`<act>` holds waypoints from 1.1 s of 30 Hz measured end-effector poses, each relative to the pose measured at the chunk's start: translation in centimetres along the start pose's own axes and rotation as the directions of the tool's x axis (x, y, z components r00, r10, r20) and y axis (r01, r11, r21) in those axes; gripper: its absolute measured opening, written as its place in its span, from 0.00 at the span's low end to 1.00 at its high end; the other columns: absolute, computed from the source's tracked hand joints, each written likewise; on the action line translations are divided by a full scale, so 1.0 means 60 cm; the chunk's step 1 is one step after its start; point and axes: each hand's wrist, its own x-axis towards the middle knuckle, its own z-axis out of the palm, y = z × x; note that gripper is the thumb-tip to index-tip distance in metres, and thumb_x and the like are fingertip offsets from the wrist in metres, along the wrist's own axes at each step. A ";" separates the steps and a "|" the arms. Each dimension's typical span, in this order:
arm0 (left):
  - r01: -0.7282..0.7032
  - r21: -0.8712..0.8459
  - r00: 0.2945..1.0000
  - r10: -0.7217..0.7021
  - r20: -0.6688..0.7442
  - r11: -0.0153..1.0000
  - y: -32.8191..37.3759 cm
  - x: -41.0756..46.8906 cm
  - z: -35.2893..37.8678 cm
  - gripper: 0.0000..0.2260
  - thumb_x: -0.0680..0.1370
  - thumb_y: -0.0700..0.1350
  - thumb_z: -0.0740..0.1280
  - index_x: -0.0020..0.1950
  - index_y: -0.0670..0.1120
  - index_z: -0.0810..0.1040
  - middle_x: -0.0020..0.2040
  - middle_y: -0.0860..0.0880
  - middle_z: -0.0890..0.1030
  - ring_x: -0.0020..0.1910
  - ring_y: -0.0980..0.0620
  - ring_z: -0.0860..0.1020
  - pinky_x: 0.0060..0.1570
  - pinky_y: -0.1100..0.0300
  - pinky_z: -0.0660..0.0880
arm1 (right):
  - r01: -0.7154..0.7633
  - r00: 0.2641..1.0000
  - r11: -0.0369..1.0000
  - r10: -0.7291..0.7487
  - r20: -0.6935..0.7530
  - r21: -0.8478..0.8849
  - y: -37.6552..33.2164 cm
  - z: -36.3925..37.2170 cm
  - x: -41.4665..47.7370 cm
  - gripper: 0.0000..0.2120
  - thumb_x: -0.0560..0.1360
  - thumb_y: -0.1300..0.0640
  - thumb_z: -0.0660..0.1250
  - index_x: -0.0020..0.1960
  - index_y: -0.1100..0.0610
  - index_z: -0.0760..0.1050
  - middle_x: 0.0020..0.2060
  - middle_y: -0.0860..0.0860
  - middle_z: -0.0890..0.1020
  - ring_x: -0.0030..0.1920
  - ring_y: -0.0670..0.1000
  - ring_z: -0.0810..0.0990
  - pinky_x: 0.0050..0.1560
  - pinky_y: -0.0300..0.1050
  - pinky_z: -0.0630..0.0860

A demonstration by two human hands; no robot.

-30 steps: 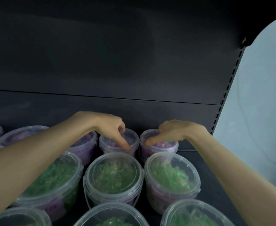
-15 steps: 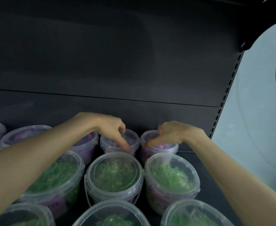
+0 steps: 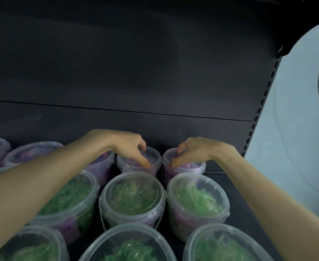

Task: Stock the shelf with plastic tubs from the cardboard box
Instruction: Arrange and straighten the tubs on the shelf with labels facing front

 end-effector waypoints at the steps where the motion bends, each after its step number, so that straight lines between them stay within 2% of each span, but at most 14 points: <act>1: 0.001 0.001 1.000 -0.001 0.002 1.000 0.000 0.000 -0.001 0.30 0.58 0.74 0.66 0.53 0.59 0.73 0.54 0.57 0.76 0.52 0.56 0.74 0.53 0.58 0.72 | 0.002 1.000 1.000 -0.002 -0.004 0.003 0.000 0.001 0.000 0.31 0.66 0.34 0.66 0.59 0.56 0.77 0.59 0.54 0.78 0.58 0.55 0.76 0.58 0.51 0.75; 5: 0.018 -0.001 1.000 -0.018 0.007 1.000 0.000 -0.001 -0.002 0.36 0.59 0.74 0.67 0.61 0.57 0.73 0.58 0.57 0.75 0.56 0.55 0.73 0.55 0.59 0.70 | -0.014 1.000 0.999 0.014 -0.014 0.034 0.002 0.004 -0.002 0.31 0.65 0.34 0.67 0.58 0.55 0.78 0.58 0.53 0.78 0.57 0.54 0.77 0.58 0.51 0.75; 13: 0.020 -0.008 0.999 -0.020 -0.034 1.000 -0.001 -0.003 0.000 0.38 0.57 0.75 0.67 0.61 0.57 0.73 0.60 0.57 0.74 0.55 0.56 0.71 0.54 0.59 0.69 | -0.024 0.999 0.998 0.026 -0.025 0.057 0.007 0.008 -0.003 0.30 0.65 0.35 0.67 0.58 0.53 0.78 0.57 0.53 0.78 0.56 0.54 0.77 0.57 0.49 0.75; 18: 0.007 0.001 0.999 -0.006 -0.046 1.000 0.001 -0.005 0.005 0.38 0.59 0.75 0.65 0.63 0.56 0.73 0.63 0.56 0.74 0.57 0.55 0.71 0.57 0.58 0.69 | -0.026 0.999 0.998 0.027 -0.027 0.049 0.005 0.010 -0.002 0.29 0.65 0.35 0.66 0.58 0.54 0.78 0.57 0.53 0.79 0.56 0.55 0.77 0.57 0.50 0.75; 24: 0.024 0.109 0.999 -0.019 -0.047 0.994 0.020 -0.021 0.008 0.35 0.65 0.73 0.62 0.65 0.53 0.72 0.60 0.52 0.75 0.51 0.53 0.72 0.51 0.59 0.69 | -0.030 0.999 0.999 0.031 -0.023 0.040 0.006 0.014 -0.010 0.28 0.67 0.34 0.65 0.58 0.51 0.78 0.57 0.51 0.77 0.57 0.55 0.75 0.57 0.49 0.73; 26: 0.013 0.128 0.997 -0.004 -0.074 0.992 0.026 -0.031 0.008 0.32 0.67 0.72 0.62 0.62 0.52 0.75 0.58 0.52 0.76 0.53 0.52 0.74 0.53 0.57 0.72 | -0.013 0.997 0.999 0.016 -0.071 0.040 0.008 0.022 -0.017 0.25 0.70 0.35 0.63 0.55 0.53 0.79 0.54 0.52 0.79 0.56 0.56 0.75 0.57 0.50 0.74; 29: -0.040 0.068 0.976 0.054 -0.212 0.997 0.039 -0.060 0.004 0.21 0.71 0.66 0.64 0.49 0.51 0.80 0.49 0.53 0.80 0.48 0.53 0.77 0.52 0.53 0.76 | 0.031 0.976 0.993 -0.007 -0.219 0.111 0.014 0.036 -0.040 0.23 0.72 0.38 0.61 0.43 0.57 0.80 0.44 0.54 0.81 0.50 0.56 0.77 0.54 0.52 0.76; 31: -0.077 0.035 0.957 0.083 -0.278 0.996 0.053 -0.090 0.002 0.15 0.72 0.61 0.66 0.44 0.50 0.81 0.43 0.53 0.81 0.45 0.54 0.78 0.50 0.53 0.76 | 0.087 0.953 0.981 -0.030 -0.302 0.175 0.017 0.043 -0.068 0.21 0.72 0.38 0.63 0.43 0.55 0.81 0.45 0.52 0.82 0.50 0.53 0.76 0.54 0.49 0.75; 33: -0.091 0.021 0.955 0.093 -0.281 0.996 0.069 -0.125 0.009 0.14 0.72 0.60 0.68 0.44 0.51 0.82 0.41 0.53 0.82 0.43 0.54 0.79 0.48 0.55 0.77 | 0.163 0.928 0.959 -0.069 -0.367 0.232 0.019 0.047 -0.101 0.17 0.72 0.38 0.65 0.45 0.51 0.82 0.44 0.48 0.82 0.51 0.50 0.77 0.50 0.42 0.72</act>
